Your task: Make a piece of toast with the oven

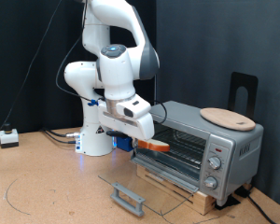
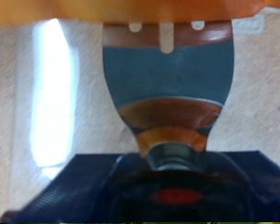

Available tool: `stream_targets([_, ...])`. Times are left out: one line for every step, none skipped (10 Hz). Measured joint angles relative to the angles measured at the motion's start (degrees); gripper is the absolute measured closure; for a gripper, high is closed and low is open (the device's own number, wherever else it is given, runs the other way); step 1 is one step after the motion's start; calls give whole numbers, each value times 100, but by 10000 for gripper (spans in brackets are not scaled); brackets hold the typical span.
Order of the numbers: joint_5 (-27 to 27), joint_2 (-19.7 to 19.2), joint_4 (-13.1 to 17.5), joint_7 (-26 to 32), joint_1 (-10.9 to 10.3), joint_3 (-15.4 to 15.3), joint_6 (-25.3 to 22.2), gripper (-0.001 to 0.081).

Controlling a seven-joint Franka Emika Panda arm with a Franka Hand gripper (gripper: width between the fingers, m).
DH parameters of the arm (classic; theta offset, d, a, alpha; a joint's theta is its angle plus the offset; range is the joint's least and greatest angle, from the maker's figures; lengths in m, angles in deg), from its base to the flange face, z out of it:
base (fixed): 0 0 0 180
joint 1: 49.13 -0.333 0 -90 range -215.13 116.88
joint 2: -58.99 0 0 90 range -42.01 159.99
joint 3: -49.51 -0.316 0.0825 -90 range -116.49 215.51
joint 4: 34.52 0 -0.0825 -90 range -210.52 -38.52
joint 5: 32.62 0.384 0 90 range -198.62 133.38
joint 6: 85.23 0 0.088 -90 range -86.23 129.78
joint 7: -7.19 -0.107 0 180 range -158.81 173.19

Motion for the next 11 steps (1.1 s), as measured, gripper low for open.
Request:
stream_targets([105,-10,-1,-146,-60,-103,64,382])
stream_targets([194,-12,0,-260,-106,-185,100,382])
stream_targets([208,-12,2,-378,-132,-261,124,382])
stream_targets([204,-13,9,-424,-144,-332,128,382])
stream_targets([197,-15,17,-425,-149,-396,127,382])
stream_targets([195,-18,23,-446,-150,-449,111,382])
stream_targets([178,-20,29,-549,-150,-496,91,382])
stream_targets([75,-20,37,-672,-149,-541,79,382])
stream_targets([-104,-20,45,-794,-148,-591,78,382])
stream_targets([-236,-21,57,-879,-148,-639,51,382])
stream_targets([-276,-22,75,-893,-148,-669,8,382])
